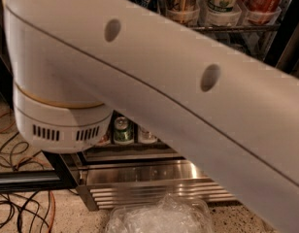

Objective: Pick redbull can from top shelf of fridge

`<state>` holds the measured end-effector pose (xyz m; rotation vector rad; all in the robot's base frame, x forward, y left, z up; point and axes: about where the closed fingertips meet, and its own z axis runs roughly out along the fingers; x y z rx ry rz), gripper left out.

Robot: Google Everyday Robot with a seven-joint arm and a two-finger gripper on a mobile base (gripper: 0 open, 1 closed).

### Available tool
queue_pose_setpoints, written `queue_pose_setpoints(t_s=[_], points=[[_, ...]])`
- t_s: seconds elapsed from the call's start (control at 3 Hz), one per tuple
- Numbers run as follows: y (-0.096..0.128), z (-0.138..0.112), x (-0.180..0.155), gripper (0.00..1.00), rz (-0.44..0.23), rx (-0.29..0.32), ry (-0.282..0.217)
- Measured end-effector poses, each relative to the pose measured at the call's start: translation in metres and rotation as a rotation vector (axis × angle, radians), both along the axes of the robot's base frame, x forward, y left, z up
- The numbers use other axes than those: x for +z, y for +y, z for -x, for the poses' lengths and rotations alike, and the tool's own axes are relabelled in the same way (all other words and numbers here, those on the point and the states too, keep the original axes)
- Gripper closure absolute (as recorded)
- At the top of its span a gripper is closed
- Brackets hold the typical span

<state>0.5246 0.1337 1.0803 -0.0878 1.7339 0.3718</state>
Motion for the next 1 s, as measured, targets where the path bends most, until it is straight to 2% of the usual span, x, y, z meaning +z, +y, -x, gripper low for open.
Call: queue_pose_setpoints(t_s=[0.67, 1.0], points=[[0.029, 0.012, 0.018, 0.00, -0.010, -0.015, -0.037], [0.039, 0.015, 0.019, 0.00, 0.001, -0.041, -0.016]])
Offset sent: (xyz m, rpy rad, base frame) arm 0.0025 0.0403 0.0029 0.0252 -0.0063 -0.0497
